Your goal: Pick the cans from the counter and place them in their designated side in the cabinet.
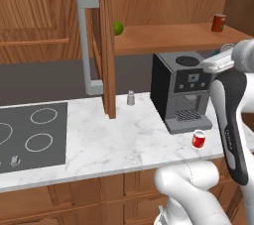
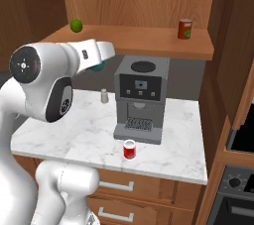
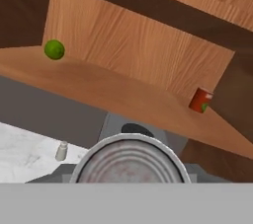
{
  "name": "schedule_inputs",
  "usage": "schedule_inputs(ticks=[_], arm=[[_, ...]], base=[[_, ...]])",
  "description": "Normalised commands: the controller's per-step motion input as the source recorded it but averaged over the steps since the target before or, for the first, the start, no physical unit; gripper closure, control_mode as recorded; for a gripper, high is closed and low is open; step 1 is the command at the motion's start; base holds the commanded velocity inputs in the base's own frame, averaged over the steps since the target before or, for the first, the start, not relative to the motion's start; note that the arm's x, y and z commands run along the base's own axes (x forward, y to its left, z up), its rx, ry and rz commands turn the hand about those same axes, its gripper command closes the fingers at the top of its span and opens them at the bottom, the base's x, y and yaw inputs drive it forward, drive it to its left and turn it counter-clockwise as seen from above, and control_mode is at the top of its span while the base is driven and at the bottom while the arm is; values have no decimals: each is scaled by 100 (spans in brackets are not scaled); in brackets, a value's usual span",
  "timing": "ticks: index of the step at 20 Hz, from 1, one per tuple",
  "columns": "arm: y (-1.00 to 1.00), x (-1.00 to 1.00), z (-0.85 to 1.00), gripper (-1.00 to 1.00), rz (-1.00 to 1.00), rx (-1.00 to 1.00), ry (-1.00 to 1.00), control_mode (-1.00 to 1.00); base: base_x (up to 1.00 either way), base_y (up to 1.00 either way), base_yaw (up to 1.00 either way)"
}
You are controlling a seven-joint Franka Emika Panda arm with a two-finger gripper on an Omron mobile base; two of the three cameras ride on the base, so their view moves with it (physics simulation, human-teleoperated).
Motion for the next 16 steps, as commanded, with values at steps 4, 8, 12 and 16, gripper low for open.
schedule_inputs(ticks=[4,8,12,16], arm=[[-11,2,9,100,-9,0,0,-100],[-7,1,10,100,-10,0,0,-100],[-7,-1,8,100,-4,0,-1,-100],[-13,-7,5,100,1,0,-1,-100]], base=[[0,0,0],[0,0,0],[0,0,0],[0,0,0]])
